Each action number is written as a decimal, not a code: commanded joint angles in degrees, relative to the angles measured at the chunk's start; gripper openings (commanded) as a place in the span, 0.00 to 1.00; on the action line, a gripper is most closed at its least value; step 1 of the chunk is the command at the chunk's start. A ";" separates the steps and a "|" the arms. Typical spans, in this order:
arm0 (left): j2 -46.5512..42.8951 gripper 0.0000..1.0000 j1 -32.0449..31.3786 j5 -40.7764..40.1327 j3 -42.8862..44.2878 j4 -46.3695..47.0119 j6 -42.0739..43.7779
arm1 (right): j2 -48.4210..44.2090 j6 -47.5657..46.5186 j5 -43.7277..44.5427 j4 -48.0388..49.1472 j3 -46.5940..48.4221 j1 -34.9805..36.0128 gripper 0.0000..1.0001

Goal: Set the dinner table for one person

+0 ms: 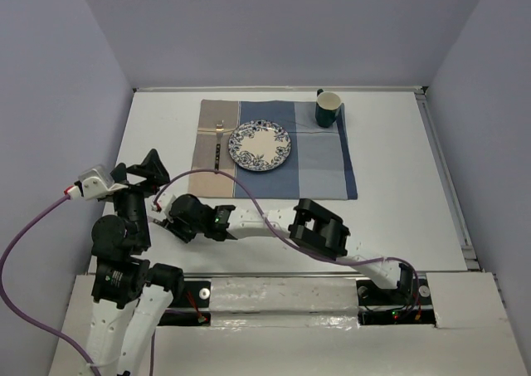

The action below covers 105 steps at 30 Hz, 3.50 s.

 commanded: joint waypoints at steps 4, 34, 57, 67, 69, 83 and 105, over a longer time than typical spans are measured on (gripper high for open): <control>-0.71 0.99 0.40 1.13 0.33 3.98 -0.40 | -0.95 -1.43 3.35 -1.14 -1.71 1.06 0.19; -1.24 0.99 -1.53 10.45 -0.46 3.19 -1.62 | -49.38 20.19 36.57 28.06 -63.15 -28.99 0.00; 0.17 0.99 -1.97 9.57 -0.02 2.40 -1.10 | -37.52 18.87 29.72 25.32 -57.97 -38.05 0.00; 0.52 0.99 -2.06 9.75 0.06 2.40 -1.01 | -35.40 19.58 27.44 24.71 -56.83 -38.05 0.00; 0.61 0.99 -2.06 9.75 0.06 2.40 -1.10 | -35.49 20.10 27.61 24.09 -56.83 -38.05 0.00; 0.08 0.99 -1.97 9.66 0.06 2.40 -1.10 | -35.14 22.21 29.20 17.86 -54.19 -38.05 0.31; 0.78 0.99 -1.45 8.52 -0.37 3.10 0.13 | -58.60 23.97 19.00 13.19 -60.51 -34.80 1.00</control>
